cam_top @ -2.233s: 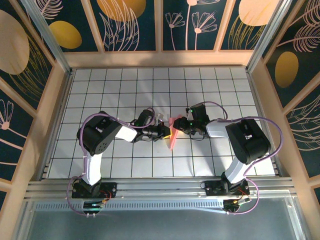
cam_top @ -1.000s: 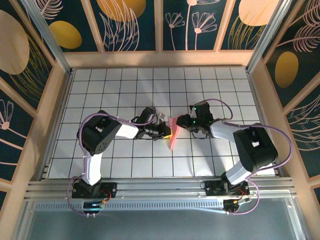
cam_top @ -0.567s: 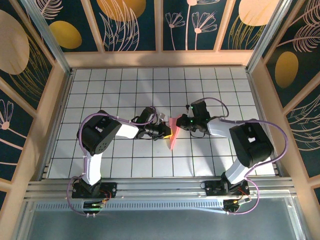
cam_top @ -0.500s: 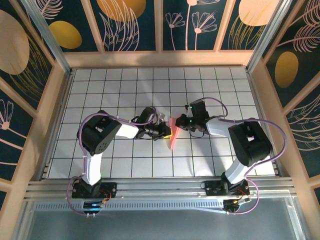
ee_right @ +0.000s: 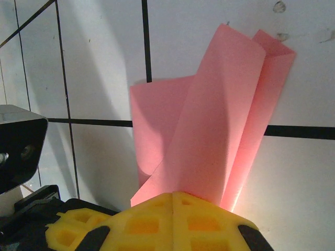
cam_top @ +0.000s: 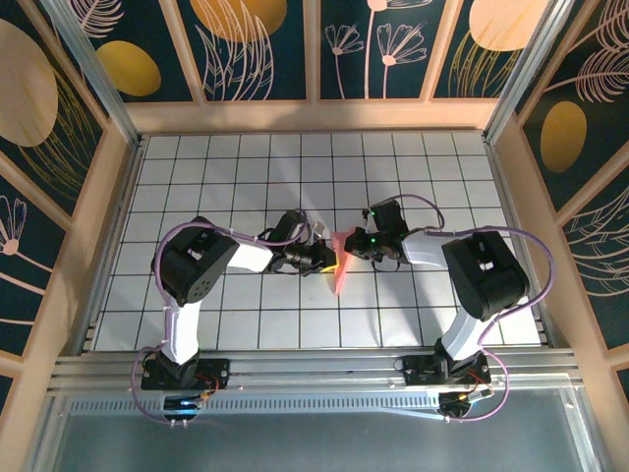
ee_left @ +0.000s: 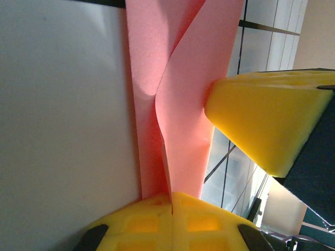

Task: Fold a paper plane with a square sheet of paper (fold left side to right side)
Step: Fold the wing for the fifth time at the center of the table.

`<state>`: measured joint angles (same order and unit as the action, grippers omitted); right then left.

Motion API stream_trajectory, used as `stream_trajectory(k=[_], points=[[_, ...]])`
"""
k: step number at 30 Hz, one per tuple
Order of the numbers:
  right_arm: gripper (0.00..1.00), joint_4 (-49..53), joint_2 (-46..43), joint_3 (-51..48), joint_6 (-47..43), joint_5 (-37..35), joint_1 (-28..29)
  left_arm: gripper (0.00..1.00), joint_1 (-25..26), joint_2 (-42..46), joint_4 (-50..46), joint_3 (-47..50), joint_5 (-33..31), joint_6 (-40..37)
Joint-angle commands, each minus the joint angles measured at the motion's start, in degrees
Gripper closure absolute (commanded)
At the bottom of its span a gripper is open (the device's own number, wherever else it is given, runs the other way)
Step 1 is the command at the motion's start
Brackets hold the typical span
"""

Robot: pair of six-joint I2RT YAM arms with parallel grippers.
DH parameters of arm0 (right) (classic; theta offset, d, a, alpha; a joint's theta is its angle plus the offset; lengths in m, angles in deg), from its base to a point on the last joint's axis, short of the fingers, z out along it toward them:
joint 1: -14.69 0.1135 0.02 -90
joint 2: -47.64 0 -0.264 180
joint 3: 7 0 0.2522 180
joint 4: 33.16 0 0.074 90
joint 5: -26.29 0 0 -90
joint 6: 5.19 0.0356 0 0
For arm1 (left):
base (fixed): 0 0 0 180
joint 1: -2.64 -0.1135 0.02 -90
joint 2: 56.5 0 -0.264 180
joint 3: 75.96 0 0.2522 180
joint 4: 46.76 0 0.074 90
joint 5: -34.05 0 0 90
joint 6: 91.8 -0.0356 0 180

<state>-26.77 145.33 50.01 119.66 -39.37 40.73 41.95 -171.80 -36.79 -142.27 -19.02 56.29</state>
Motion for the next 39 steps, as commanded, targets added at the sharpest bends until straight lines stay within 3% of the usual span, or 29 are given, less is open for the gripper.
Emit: stream_trajectory(k=[1, 17, 26, 33, 36, 39], points=[[1.00, 0.4, 1.1, -0.3, -0.2, -1.0, 0.4, 1.00, -0.1, -4.8, -5.0, 0.0, -7.2, -1.9], [1.00, 0.0, 2.3, -3.7, -0.1, -2.1, 0.4, 1.00, -0.1, -5.1, -4.4, 0.1, -6.6, -1.7], [1.00, -2.3, 2.3, -8.1, 0.1, -2.6, 0.0, 0.76, -0.2, 1.1, -3.4, 0.9, -7.8, -2.5], [1.00, -3.4, 2.3, -9.1, -0.3, -2.6, -0.1, 0.64, -0.4, 9.3, -14.4, -0.8, -13.2, -6.4], [1.00, -3.6, 2.1, -9.1, -0.4, -2.4, 0.0, 0.64, -0.4, 12.9, -17.8, 0.1, -14.5, -7.1], [1.00, -3.7, 2.1, -9.0, -0.7, -2.3, -0.1, 0.71, -0.3, 16.1, -18.6, 0.8, -12.7, -7.2]])
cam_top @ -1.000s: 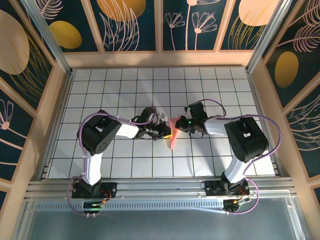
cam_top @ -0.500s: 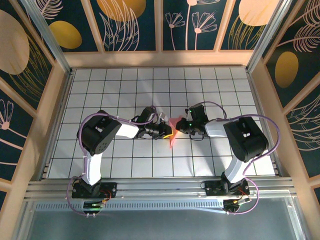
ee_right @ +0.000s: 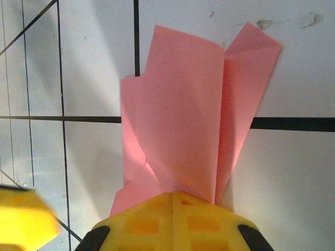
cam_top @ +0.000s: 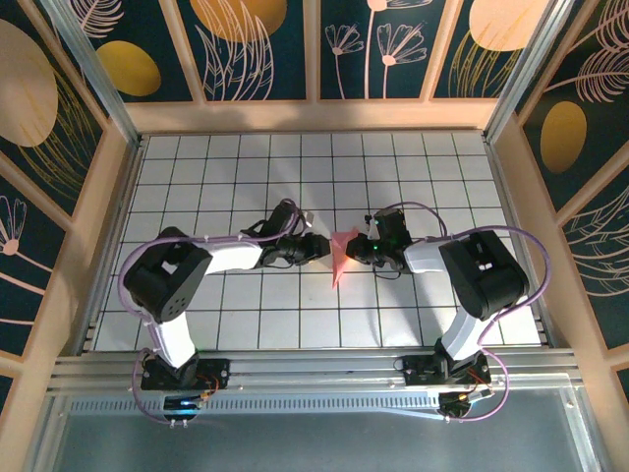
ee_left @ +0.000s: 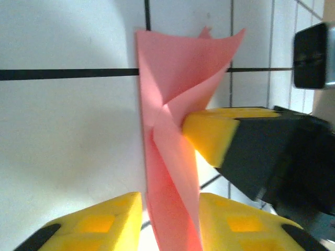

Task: Fold a paper plane with a square sheet of paper (fold left side to right side)
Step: Fold the wing for the fifth time at the center of the table.

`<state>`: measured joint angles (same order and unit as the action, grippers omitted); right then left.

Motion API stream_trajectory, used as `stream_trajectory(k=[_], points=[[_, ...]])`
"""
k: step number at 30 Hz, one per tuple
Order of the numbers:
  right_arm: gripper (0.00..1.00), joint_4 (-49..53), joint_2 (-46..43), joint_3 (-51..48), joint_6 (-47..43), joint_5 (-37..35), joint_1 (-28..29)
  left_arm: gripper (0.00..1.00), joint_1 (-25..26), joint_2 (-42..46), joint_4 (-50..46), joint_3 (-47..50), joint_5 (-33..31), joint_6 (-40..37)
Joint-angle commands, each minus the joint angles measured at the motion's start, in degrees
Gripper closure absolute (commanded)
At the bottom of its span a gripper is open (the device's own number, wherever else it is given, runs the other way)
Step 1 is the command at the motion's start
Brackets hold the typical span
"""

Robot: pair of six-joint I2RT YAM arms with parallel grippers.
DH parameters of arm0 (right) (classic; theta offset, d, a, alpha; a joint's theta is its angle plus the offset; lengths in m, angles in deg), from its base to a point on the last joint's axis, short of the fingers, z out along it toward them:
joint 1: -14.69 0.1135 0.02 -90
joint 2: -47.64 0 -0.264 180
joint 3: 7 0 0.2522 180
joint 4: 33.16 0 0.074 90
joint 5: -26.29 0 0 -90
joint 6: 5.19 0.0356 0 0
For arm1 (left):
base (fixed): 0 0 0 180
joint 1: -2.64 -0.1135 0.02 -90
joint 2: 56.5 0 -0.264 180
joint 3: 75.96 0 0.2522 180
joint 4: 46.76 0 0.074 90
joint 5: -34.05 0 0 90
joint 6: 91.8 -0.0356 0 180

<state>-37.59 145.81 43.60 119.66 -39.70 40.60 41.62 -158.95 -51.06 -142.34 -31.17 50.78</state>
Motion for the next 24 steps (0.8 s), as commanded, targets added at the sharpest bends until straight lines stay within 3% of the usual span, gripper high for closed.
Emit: stream_trajectory(k=[1, 8, 24], points=[[1.00, 7.0, 1.6, -2.6, -0.7, -1.9, 0.1, 0.75, 0.2, 3.9, -4.4, 0.8, 1.0, -1.7], [1.00, 6.9, 1.6, -2.4, -0.9, -1.6, 0.1, 0.90, 3.2, 2.9, -2.0, -1.5, 8.1, 0.8], [1.00, 8.2, 1.3, -1.9, -1.8, -1.9, 0.2, 0.94, 6.0, -5.2, -0.7, -2.8, 8.9, 1.6]])
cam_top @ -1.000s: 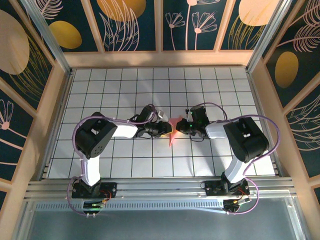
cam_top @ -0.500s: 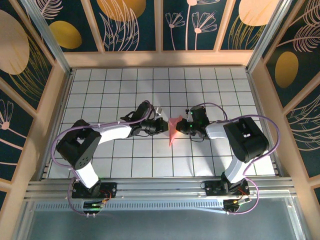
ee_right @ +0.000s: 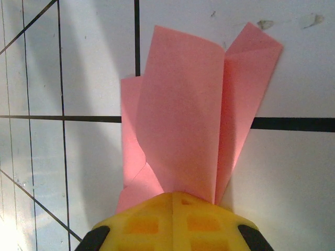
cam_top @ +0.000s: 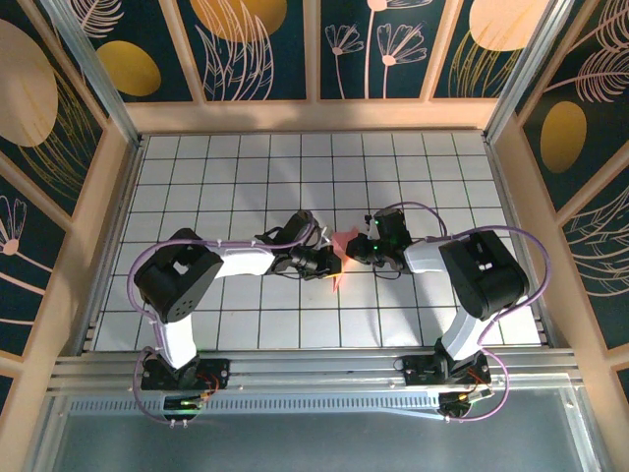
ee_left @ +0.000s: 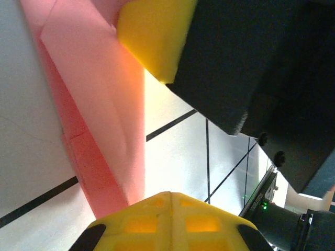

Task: Fold a paper plane with a square sheet of paper (fold left side to right side)
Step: Fold the wing for the fifth time at the center of the table.

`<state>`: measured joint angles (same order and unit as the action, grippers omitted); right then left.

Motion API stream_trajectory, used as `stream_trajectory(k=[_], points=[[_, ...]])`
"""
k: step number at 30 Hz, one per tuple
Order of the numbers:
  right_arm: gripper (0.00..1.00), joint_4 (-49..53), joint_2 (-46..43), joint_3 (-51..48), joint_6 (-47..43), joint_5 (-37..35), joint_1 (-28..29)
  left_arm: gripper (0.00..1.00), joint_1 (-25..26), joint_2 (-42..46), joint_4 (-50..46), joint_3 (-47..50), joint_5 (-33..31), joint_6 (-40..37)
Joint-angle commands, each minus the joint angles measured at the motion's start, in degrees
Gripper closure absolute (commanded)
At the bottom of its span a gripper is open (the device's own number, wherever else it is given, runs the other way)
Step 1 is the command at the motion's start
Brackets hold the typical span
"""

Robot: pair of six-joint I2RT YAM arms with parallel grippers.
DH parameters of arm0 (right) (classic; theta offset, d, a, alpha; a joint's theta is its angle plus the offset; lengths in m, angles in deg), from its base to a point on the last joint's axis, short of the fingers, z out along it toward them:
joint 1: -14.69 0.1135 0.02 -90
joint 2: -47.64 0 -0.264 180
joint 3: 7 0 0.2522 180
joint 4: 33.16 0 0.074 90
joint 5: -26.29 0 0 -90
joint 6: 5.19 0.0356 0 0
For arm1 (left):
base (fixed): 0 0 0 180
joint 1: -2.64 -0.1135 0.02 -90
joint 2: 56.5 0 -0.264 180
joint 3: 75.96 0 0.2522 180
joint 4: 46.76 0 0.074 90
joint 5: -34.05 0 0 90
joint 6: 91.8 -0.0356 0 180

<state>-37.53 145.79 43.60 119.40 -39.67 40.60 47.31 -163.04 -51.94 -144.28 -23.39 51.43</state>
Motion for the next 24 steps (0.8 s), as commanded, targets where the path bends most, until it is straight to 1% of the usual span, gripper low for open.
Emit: stream_trajectory(k=[1, 9, 24], points=[[1.00, 8.2, 1.4, -1.8, -1.5, -1.9, 0.2, 0.94, 0.4, -1.4, 0.3, -0.8, 1.1, 1.0], [1.00, 8.7, 1.7, -1.5, -1.7, -2.0, 0.2, 0.94, 0.9, -3.4, 3.3, 0.9, 2.2, 2.6], [1.00, 9.2, 1.8, -1.1, -2.0, -2.1, 0.3, 0.94, 0.9, -4.1, 3.3, 1.8, 0.8, 2.9]])
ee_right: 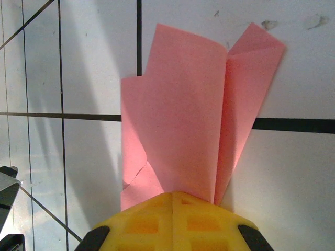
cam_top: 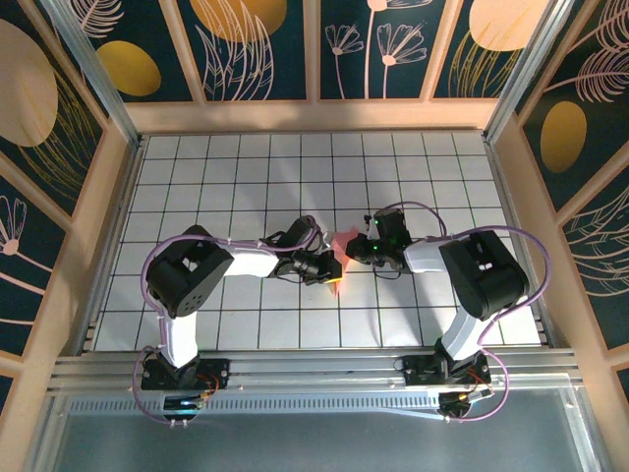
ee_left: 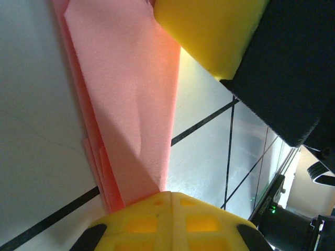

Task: Fold a paper plane with a square sheet of paper (fold left side to right side)
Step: Fold the wing for the fifth time at the center of the table.

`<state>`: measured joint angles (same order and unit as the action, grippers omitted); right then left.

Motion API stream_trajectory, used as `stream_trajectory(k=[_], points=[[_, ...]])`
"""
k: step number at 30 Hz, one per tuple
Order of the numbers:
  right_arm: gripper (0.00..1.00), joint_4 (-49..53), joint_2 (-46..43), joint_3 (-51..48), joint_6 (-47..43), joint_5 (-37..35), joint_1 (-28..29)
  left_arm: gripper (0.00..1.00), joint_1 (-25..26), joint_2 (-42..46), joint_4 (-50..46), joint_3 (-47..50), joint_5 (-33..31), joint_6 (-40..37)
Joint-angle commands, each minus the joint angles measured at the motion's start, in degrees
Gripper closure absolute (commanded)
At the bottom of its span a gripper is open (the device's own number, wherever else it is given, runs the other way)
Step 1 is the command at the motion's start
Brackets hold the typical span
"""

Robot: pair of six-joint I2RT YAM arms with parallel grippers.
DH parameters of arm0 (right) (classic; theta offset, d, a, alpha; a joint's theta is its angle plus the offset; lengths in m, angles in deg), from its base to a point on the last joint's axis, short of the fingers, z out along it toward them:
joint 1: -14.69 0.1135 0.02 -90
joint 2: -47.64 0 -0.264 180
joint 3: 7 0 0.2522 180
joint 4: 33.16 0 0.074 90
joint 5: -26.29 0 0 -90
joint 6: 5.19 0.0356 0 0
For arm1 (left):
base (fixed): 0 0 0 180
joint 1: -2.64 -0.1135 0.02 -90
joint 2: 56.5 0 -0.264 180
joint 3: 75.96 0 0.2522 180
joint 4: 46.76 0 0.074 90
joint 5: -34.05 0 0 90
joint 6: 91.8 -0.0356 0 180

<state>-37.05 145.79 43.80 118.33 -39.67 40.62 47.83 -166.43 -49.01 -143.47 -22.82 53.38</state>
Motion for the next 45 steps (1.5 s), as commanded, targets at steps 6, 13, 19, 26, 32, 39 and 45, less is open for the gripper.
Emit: stream_trajectory(k=[6, 13, 19, 26, 32, 39, 45], points=[[1.00, 8.9, 1.8, -1.3, -0.9, -2.2, 0.2, 0.94, 0.4, -0.7, -0.3, 1.2, -0.3, 0.8], [1.00, 9.1, 1.9, -1.0, -1.0, -2.3, 0.3, 0.94, 0.4, -0.9, -0.8, 1.4, -0.5, 0.5], [1.00, 9.1, 2.0, -1.0, -1.0, -2.3, 0.4, 0.94, 0.4, -0.8, -1.0, 1.9, -0.8, 0.5], [1.00, 9.2, 2.1, -0.8, -1.0, -2.3, 0.5, 0.94, 0.4, -1.1, -0.9, 1.9, -0.7, 0.4], [1.00, 9.3, 1.1, 0.4, -0.8, -1.3, 0.5, 0.95, 0.5, -1.7, -2.7, 1.9, -2.0, -0.1], [1.00, 9.8, -2.8, 3.7, -1.0, 0.5, 0.4, 0.98, 0.9, -2.3, -5.8, 1.1, -4.3, -1.0], [1.00, 11.4, -8.5, 2.2, -1.4, 0.4, 0.2, 1.00, 1.2, -2.6, -8.0, 0.5, -6.5, -1.7]])
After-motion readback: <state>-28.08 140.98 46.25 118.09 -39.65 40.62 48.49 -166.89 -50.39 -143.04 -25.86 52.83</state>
